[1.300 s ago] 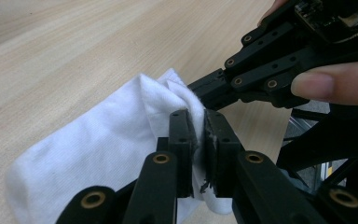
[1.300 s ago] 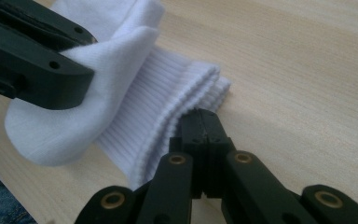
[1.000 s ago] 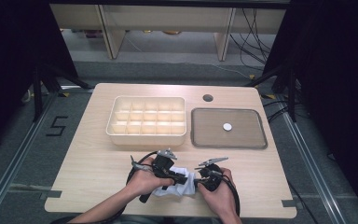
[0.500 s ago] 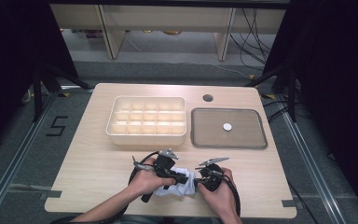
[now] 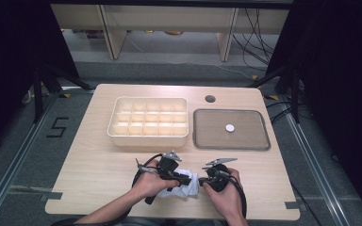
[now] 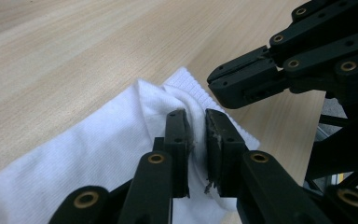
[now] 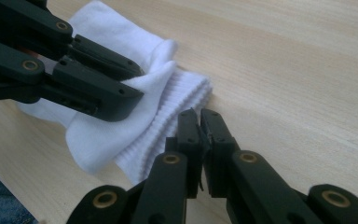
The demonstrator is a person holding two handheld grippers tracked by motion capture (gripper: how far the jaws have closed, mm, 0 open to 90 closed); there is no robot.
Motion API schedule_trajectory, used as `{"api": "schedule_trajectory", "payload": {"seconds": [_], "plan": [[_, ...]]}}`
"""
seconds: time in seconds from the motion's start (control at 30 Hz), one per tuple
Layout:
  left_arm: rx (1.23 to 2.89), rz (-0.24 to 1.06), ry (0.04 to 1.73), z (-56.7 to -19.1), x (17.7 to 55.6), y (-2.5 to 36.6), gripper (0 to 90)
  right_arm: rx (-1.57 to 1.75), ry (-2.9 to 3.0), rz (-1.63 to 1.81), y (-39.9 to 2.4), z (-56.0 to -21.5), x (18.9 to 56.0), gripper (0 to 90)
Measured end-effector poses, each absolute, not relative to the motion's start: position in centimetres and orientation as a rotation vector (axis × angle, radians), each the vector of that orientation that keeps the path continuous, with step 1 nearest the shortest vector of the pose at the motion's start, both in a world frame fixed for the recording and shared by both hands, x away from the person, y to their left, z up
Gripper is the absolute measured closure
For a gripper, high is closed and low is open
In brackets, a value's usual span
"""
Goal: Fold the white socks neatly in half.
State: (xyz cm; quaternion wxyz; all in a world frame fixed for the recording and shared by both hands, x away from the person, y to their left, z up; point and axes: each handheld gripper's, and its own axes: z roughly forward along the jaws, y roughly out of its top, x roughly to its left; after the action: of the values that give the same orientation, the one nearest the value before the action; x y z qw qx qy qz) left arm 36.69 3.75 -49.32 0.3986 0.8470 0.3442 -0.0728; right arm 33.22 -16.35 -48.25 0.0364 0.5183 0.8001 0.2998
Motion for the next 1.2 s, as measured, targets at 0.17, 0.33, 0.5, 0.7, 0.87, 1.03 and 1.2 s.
{"api": "schedule_trajectory", "payload": {"seconds": [0.17,0.33,0.5,0.7,0.87,1.03,1.2], "plan": [[2.111,-0.170,0.867,-49.5,36.8,3.6,72.9,1.591,2.432,0.950,-16.6,-47.9,33.2,86.3],[2.055,-0.152,0.853,-48.1,37.0,4.6,68.3,1.609,2.400,0.967,-16.7,-47.1,32.8,85.5],[2.058,-0.136,0.857,-47.1,36.8,6.0,72.2,1.574,2.400,0.989,-16.4,-46.0,32.3,85.9],[2.077,-0.147,0.870,-47.6,36.2,7.1,76.7,1.531,2.452,1.006,-15.2,-44.7,31.5,86.2],[2.087,-0.150,0.874,-47.9,36.0,7.6,80.9,1.424,2.498,1.054,-13.5,-44.5,31.7,85.9],[2.108,-0.168,0.877,-48.8,35.7,7.5,83.0,1.390,2.555,0.995,-12.7,-46.2,33.1,86.1],[2.131,-0.170,0.900,-49.8,35.6,7.8,83.6,1.442,2.567,0.936,-13.5,-48.0,33.6,87.4]]}}
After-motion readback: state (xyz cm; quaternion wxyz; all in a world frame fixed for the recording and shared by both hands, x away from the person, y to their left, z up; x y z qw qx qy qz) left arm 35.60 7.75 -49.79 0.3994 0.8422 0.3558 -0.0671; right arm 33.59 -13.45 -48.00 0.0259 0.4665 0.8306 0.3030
